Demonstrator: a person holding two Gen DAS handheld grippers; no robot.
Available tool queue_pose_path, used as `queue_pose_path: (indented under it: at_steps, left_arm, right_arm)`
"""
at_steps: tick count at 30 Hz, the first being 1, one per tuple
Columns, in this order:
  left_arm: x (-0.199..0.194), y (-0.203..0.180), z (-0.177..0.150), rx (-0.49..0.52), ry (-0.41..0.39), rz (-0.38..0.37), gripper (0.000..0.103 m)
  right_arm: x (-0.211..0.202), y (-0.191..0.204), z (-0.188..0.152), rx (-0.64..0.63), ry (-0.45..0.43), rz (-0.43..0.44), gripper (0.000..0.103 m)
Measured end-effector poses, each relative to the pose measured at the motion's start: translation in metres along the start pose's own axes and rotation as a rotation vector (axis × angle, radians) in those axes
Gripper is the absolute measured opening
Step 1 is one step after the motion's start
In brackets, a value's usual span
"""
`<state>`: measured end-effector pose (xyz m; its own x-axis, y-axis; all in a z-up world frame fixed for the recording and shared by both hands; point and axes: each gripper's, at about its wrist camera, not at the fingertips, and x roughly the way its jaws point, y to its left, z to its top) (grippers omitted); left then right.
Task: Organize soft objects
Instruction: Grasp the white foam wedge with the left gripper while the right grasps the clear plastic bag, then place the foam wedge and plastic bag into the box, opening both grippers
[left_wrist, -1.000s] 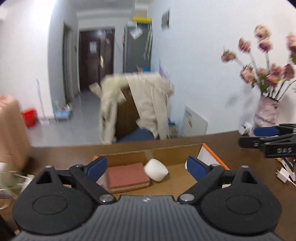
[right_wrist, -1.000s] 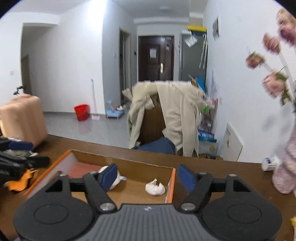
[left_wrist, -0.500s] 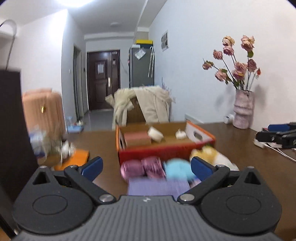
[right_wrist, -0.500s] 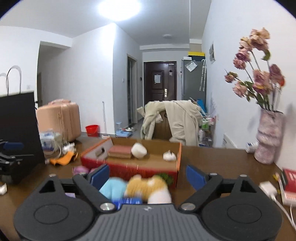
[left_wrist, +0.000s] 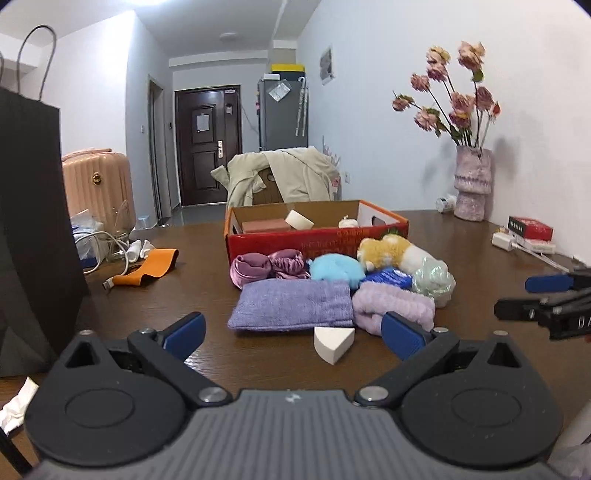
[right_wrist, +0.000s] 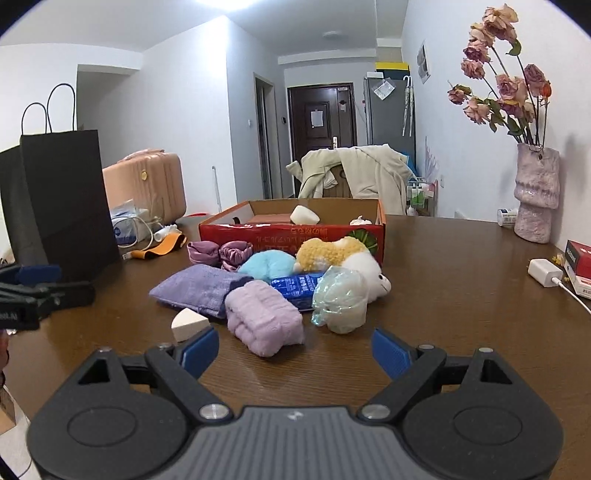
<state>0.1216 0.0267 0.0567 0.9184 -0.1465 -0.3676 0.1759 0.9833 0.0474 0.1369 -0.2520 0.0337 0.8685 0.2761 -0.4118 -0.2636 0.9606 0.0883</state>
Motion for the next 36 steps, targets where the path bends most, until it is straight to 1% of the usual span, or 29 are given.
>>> queue_pose_path:
  at_steps: [5,10,15,19,21,22,23,24,25,26,27,28,29,32,36]
  left_arm:
    - [0.013,-0.003,0.0,0.0,0.024,-0.018,0.103]
    - [0.042,-0.012,-0.001,0.003,0.085,-0.033,0.102]
    - [0.081,-0.022,-0.001,0.003,0.143,-0.069,0.082]
    - [0.112,-0.022,-0.004,-0.009,0.202,-0.08,0.07]
    - [0.123,-0.021,-0.007,-0.02,0.233,-0.087,0.055]
    - [0.129,-0.019,-0.009,-0.029,0.25,-0.094,0.051]
    - [0.133,-0.018,-0.009,-0.035,0.264,-0.103,0.038]
    - [0.135,-0.016,-0.01,-0.043,0.265,-0.132,0.034]
    - [0.135,-0.014,-0.01,-0.056,0.26,-0.15,0.034]
    - [0.135,-0.013,-0.01,-0.06,0.258,-0.15,0.033]
    - [0.136,-0.012,-0.01,-0.061,0.26,-0.152,0.032]
    - [0.136,-0.011,-0.01,-0.067,0.262,-0.156,0.032]
    - [0.135,-0.01,-0.01,-0.072,0.262,-0.158,0.031]
    - [0.132,-0.009,-0.009,-0.071,0.256,-0.16,0.03]
    - [0.118,-0.007,-0.003,-0.072,0.223,-0.167,0.03]
  right_arm:
    - [0.007,-0.009,0.003,0.032,0.005,-0.016,0.089]
    - [0.024,-0.017,0.005,0.067,0.015,-0.02,0.086]
    - [0.051,-0.026,0.018,0.071,0.031,-0.03,0.084]
    - [0.08,-0.033,0.029,0.075,0.039,-0.04,0.083]
    - [0.098,-0.037,0.034,0.086,0.053,-0.049,0.082]
    - [0.105,-0.038,0.035,0.09,0.058,-0.052,0.077]
    - [0.113,-0.04,0.037,0.095,0.065,-0.052,0.074]
    - [0.122,-0.042,0.039,0.106,0.076,-0.053,0.072]
    - [0.128,-0.043,0.039,0.112,0.084,-0.052,0.072]
    - [0.135,-0.044,0.04,0.115,0.095,-0.05,0.07]
    - [0.139,-0.043,0.04,0.113,0.104,-0.048,0.062]
    - [0.144,-0.042,0.039,0.109,0.118,-0.044,0.049]
    - [0.147,-0.041,0.038,0.103,0.129,-0.041,0.045]
    - [0.147,-0.039,0.037,0.102,0.128,-0.04,0.041]
    - [0.132,-0.038,0.036,0.109,0.104,-0.056,0.033]
